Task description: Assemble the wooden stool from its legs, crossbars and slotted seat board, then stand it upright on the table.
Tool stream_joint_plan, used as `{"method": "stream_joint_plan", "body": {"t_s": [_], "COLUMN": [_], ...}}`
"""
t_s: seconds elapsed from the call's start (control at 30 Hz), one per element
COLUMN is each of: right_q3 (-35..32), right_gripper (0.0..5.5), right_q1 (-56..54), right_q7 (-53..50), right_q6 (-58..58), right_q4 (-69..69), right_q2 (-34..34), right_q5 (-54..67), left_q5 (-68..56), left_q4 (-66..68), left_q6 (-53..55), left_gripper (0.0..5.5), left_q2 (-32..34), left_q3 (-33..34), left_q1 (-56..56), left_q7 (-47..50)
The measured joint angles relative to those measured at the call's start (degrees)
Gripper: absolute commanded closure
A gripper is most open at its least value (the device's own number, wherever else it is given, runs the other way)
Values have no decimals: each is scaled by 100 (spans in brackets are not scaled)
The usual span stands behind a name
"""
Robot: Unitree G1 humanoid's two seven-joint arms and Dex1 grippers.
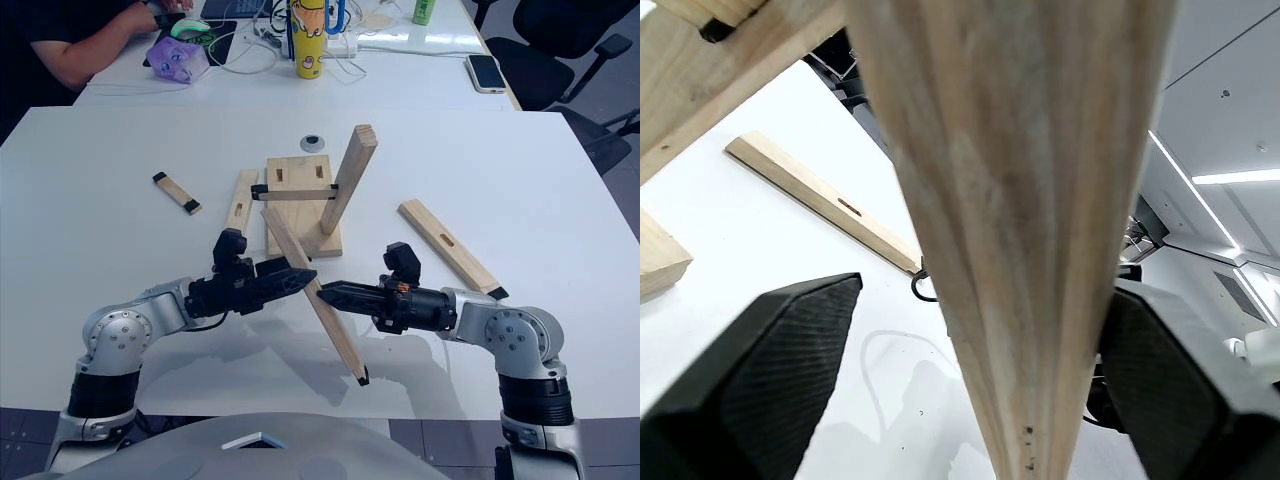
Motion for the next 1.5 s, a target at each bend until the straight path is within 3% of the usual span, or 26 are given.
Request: {"method": "stream_joint_plan", "body": {"t_s": [0.3,0.63,0.67,0.83,1.03,1.17,1.5], "right_q3": [128,199,212,137,-159,-113,1135], "right_gripper": [492,492,456,381,329,329,329], "right_q1": [85,77,67,-5,-122,-362,-147], "right_q7": [56,110,123,259,226,-259,-1387], "right_q6": [-77,-227,-246,-320,-353,-1738,-6043], "right_q4": [47,120,132,302,599,809,1447], "right_q2": [-73,-91,-93,-186,-182,114,675], "right_q5": [-35,-138,-162,-204,-99,-1254,-5065], "left_q5": [-96,-130,-127,-77,-87,-246,-413], "left_q4": [71,71,73,74,15,-124,-302], "left_q6": [94,111,112,108,107,106,49], "left_gripper": [336,341,341,347,347,347,347], "left_q2": [95,180,192,367,478,705,1664], "left_q3": [4,2,3,134,336,805,1932], "left_q1": [-164,-160,-161,-120,9,178,12], "left_q7": [-124,-166,-165,-105,-94,-50,-30]}}
